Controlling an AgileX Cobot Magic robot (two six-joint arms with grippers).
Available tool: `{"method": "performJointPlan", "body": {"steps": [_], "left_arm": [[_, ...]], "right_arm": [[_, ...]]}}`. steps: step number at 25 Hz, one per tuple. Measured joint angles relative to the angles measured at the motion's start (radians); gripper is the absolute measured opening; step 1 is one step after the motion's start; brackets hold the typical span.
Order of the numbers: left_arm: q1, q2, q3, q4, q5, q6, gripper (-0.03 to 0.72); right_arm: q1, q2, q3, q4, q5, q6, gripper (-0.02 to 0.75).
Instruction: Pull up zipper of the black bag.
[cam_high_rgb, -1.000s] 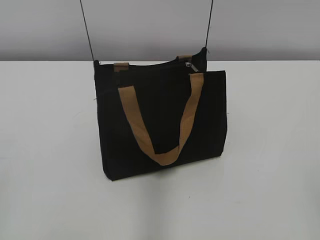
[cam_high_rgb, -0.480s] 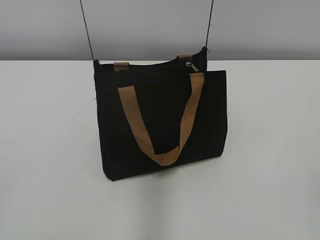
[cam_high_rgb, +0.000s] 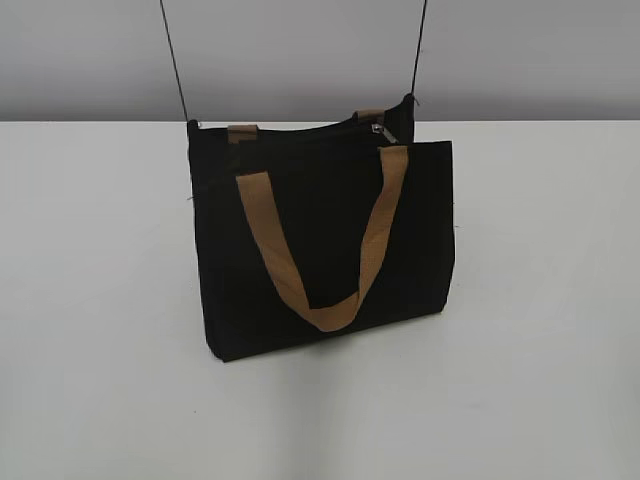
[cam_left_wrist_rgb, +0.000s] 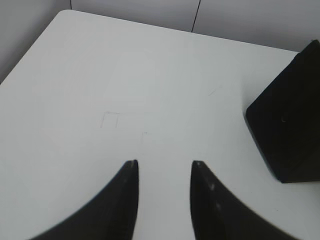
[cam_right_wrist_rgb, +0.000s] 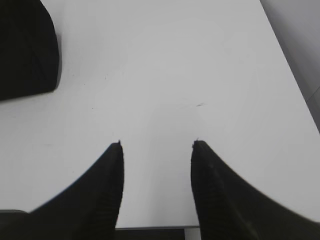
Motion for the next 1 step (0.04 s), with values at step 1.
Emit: {"method": "performJointPlan", "body": {"steps": [1], "left_arm": [[0.000,0.000,0.000,0.000,0.000,0.000,0.263]], "right_arm": [[0.000,0.000,0.000,0.000,0.000,0.000,0.348]]}}
